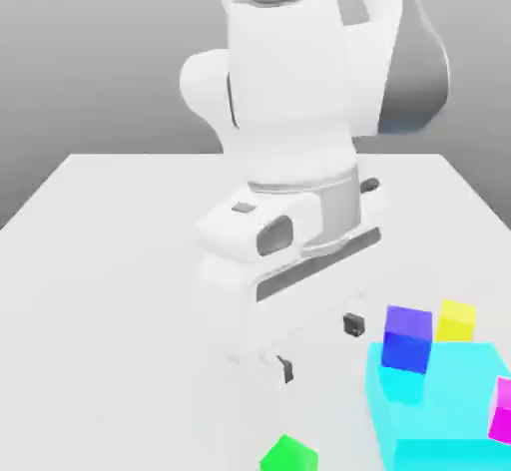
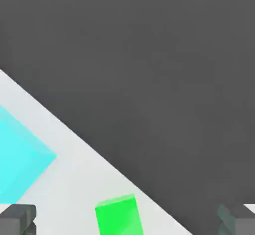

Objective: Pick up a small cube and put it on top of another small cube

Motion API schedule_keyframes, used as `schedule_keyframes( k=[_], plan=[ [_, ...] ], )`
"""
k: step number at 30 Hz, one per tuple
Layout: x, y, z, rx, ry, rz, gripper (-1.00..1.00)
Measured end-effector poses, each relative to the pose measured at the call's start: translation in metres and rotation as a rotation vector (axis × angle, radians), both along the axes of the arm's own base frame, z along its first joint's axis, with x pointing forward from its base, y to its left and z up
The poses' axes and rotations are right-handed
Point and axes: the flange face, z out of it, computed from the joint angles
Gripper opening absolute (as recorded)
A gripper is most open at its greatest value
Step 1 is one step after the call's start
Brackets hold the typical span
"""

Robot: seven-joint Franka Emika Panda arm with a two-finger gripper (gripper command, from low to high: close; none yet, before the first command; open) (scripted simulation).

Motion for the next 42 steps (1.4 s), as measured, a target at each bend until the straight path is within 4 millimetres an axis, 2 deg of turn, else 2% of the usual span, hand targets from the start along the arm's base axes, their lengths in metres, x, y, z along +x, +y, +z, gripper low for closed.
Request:
schedule_keyframes(
  k=[5, 9, 10, 15, 16, 18, 21, 22, 27, 32, 36, 37, 38, 41, 42],
  plan=[
    [-0.011, -0.003, -0.078, -0.091, 0.086, 0.135, 0.0],
    [-0.012, -0.004, -0.135, -0.107, 0.098, 0.158, 0.0],
    [-0.013, -0.004, -0.146, -0.106, 0.099, 0.158, -1.0],
    [-0.013, -0.004, -0.146, -0.106, 0.101, 0.158, -1.0],
    [-0.014, -0.004, -0.152, -0.106, 0.101, 0.158, -1.0],
    [-0.013, -0.004, -0.137, -0.107, 0.1, 0.159, -1.0],
    [-0.013, -0.004, -0.099, -0.106, 0.101, 0.159, -1.0],
    [-0.016, 0.002, -0.089, -0.098, 0.104, 0.16, -1.0],
    [-0.044, 0.059, -0.044, -0.046, 0.127, 0.188, -1.0],
    [-0.087, 0.116, 0.003, -0.048, 0.13, 0.24, -1.0],
    [-0.122, 0.14, 0.039, -0.087, 0.11, 0.246, -1.0],
    [-0.128, 0.143, 0.04, -0.097, 0.104, 0.246, -1.0],
    [-0.13, 0.145, 0.033, -0.103, 0.101, 0.245, -1.0],
    [-0.133, 0.146, -0.003, -0.108, 0.098, 0.245, -1.0],
    [-0.134, 0.146, -0.011, -0.109, 0.097, 0.246, 1.0]
  ],
)
